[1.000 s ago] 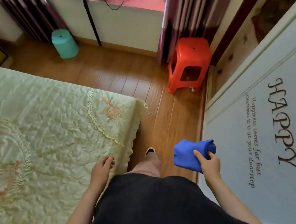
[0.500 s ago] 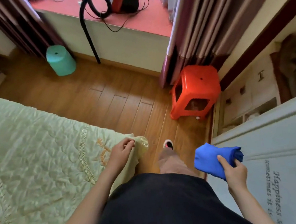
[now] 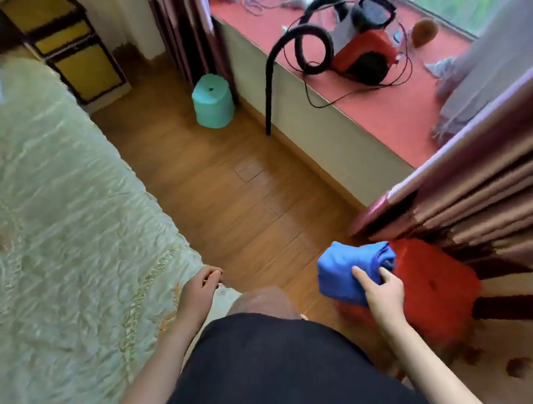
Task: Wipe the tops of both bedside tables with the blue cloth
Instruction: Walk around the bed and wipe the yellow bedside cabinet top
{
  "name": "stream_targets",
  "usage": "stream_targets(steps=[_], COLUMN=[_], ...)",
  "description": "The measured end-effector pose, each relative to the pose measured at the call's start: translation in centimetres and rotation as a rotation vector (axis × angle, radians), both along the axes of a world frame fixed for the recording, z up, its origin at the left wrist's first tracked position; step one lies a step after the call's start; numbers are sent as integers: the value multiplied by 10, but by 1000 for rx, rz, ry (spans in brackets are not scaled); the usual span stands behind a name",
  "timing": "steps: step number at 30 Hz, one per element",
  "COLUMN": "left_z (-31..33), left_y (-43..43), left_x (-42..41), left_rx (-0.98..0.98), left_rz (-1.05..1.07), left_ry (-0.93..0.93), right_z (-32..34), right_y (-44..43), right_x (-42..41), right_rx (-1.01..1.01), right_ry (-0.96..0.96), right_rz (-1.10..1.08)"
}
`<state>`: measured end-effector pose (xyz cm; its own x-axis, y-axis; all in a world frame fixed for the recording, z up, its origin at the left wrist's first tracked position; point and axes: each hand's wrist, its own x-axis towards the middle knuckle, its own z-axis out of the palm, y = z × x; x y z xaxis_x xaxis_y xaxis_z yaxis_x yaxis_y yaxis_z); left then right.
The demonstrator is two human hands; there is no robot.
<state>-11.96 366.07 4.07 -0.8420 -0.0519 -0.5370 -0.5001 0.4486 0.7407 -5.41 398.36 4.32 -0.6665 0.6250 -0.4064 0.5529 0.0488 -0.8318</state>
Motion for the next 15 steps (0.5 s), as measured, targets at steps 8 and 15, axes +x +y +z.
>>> stream_targets(steps=[8, 15], left_z=[-17, -1], left_y=[8, 10], left_x=[-68, -210], left_rx=[10, 46], left_rz=[372, 374], left_ry=[-50, 5], right_z=[-7, 1], right_y=[-2, 13], right_x=[-188, -338], right_rx=[-110, -18], right_ry=[-26, -16], right_rz=[342, 391])
